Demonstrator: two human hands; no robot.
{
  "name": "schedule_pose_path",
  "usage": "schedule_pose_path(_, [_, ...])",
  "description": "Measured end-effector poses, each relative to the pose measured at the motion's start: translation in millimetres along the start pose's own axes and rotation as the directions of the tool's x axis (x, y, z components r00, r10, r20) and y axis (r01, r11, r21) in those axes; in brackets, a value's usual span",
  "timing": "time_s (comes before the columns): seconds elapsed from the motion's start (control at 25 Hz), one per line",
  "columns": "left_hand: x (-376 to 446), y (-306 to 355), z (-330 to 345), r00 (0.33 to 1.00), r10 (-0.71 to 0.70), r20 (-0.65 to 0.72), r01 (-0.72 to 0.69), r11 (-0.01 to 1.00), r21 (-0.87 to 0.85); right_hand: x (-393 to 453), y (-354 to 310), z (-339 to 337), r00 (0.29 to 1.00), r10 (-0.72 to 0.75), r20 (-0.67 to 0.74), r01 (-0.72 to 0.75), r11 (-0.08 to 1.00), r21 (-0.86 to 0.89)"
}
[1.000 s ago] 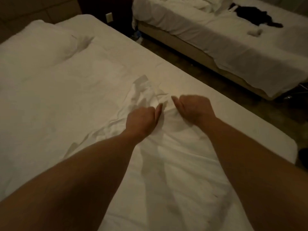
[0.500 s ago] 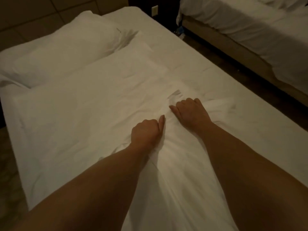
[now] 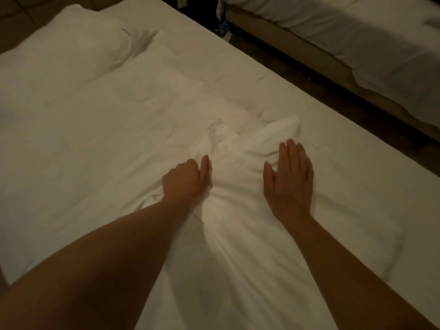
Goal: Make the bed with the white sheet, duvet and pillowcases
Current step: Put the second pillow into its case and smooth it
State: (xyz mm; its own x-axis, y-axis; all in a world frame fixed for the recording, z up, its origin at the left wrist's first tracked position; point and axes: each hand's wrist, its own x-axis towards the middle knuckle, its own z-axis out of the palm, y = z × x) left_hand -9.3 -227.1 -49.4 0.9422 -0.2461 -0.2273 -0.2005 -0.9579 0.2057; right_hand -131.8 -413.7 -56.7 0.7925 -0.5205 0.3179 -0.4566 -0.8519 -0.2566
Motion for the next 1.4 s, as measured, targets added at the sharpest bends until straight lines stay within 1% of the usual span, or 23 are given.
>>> schedule_pose_path(0.08, [-8.4, 1.3, -3.9, 1.0, 0.01, -0.022, -0.011, 0.999, -0.046, -50.0, 19.9, -5.0, 0.973, 0.102, 0.207, -0.086, 0.993, -0.084])
schedule_pose_path(0.12, [-12.9, 2.8, -7.0, 0.999, 0.028, -0.034, -0.031, 0.997, -0.076, -70.0, 23.7, -6.7, 0.95, 0.159, 0.269, -0.138, 0.986, -0.098])
schedule_pose_path(0.2, [-26.8, 4.0, -15.0, 0.992, 0.094, -0.079, -0.101, 0.991, -0.092, -100.3, 16.3, -12.3, 0.924, 0.236, 0.3, -0.22, 0.972, -0.086])
schedule_pose_path(0.28, [-45.2, -2.1, -21.7, 0.978, 0.154, -0.141, -0.159, 0.987, -0.024, -120.5, -13.2, -22.6, 0.922, 0.249, 0.297, -0.251, 0.968, -0.033])
schedule_pose_path(0.32, [-57.6, -7.3, -23.8, 0.972, 0.18, -0.154, -0.179, 0.984, 0.017, -132.1, -33.4, -28.2, 0.935, 0.221, 0.278, -0.233, 0.972, 0.012])
schedule_pose_path(0.36, [-73.3, -13.8, -25.6, 0.967, 0.204, -0.151, -0.197, 0.979, 0.059, -147.3, -54.7, -34.9, 0.952, 0.16, 0.262, -0.179, 0.983, 0.051])
schedule_pose_path(0.44, [-103.1, -26.6, -26.1, 0.964, 0.238, -0.119, -0.221, 0.965, 0.141, -178.0, -82.3, -42.6, 0.96, 0.009, 0.28, -0.025, 0.998, 0.052])
schedule_pose_path(0.48, [-116.3, -32.8, -26.1, 0.961, 0.252, -0.11, -0.231, 0.957, 0.173, -191.1, -83.4, -43.3, 0.954, -0.02, 0.301, 0.014, 1.0, 0.023])
schedule_pose_path(0.52, [-127.8, -38.7, -26.6, 0.959, 0.262, -0.109, -0.238, 0.952, 0.193, -202.8, -76.9, -42.9, 0.95, 0.007, 0.312, -0.003, 1.0, -0.014])
schedule_pose_path(0.56, [-138.4, -45.7, -27.4, 0.958, 0.264, -0.11, -0.238, 0.95, 0.2, -215.2, -67.3, -42.9, 0.95, 0.089, 0.3, -0.074, 0.995, -0.06])
schedule_pose_path(0.64, [-153.7, -56.3, -27.8, 0.968, 0.23, -0.105, -0.209, 0.962, 0.179, -236.6, -48.8, -48.9, 0.918, 0.288, 0.272, -0.255, 0.955, -0.151])
schedule_pose_path(0.68, [-159.8, -60.8, -28.2, 0.974, 0.201, -0.109, -0.184, 0.971, 0.15, -247.0, -45.9, -52.8, 0.907, 0.327, 0.265, -0.287, 0.941, -0.179])
schedule_pose_path(0.72, [-165.1, -65.3, -28.1, 0.977, 0.18, -0.118, -0.165, 0.978, 0.126, -256.5, -48.8, -57.1, 0.912, 0.318, 0.261, -0.275, 0.943, -0.188])
schedule_pose_path(0.8, [-173.1, -73.5, -27.0, 0.972, 0.186, -0.146, -0.173, 0.98, 0.097, -275.3, -66.9, -64.6, 0.93, 0.278, 0.238, -0.239, 0.954, -0.18])
schedule_pose_path(0.88, [-176.3, -82.9, -24.8, 0.968, 0.202, -0.147, -0.193, 0.978, 0.076, -294.0, -88.3, -66.6, 0.936, 0.295, 0.19, -0.261, 0.948, -0.185])
schedule_pose_path(0.96, [-178.6, -93.9, -20.4, 0.961, 0.244, -0.133, -0.236, 0.969, 0.074, -317.7, -108.0, -64.1, 0.933, 0.34, 0.115, -0.316, 0.93, -0.187])
schedule_pose_path(1.04, [-178.7, -103.1, -15.3, 0.952, 0.284, -0.11, -0.276, 0.957, 0.085, -334.3, -121.4, -60.3, 0.916, 0.389, 0.094, -0.365, 0.909, -0.203])
schedule_pose_path(1.16, [-177.2, -117.5, -5.3, 0.94, 0.34, -0.032, -0.334, 0.935, 0.115, -346.3, -127.3, -52.2, 0.9, 0.428, 0.086, -0.398, 0.885, -0.242])
schedule_pose_path(1.24, [-175.8, -122.0, 2.8, 0.932, 0.362, -0.005, -0.359, 0.926, 0.115, -353.5, -122.3, -47.0, 0.879, 0.477, 0.011, -0.459, 0.852, -0.251])
schedule_pose_path(1.32, [-175.2, -125.6, 10.9, 0.925, 0.379, 0.021, -0.379, 0.92, 0.104, -366.2, -118.4, -43.3, 0.834, 0.547, -0.077, -0.548, 0.804, -0.232])
schedule_pose_path(1.36, [-174.3, -128.2, 14.2, 0.917, 0.397, 0.032, -0.398, 0.913, 0.086, -371.8, -117.4, -38.9, 0.818, 0.566, -0.108, -0.574, 0.787, -0.226])
schedule_pose_path(1.4, [-173.0, -129.5, 15.5, 0.911, 0.409, 0.049, -0.412, 0.909, 0.059, -375.9, -117.1, -34.8, 0.816, 0.567, -0.114, -0.577, 0.783, -0.232])
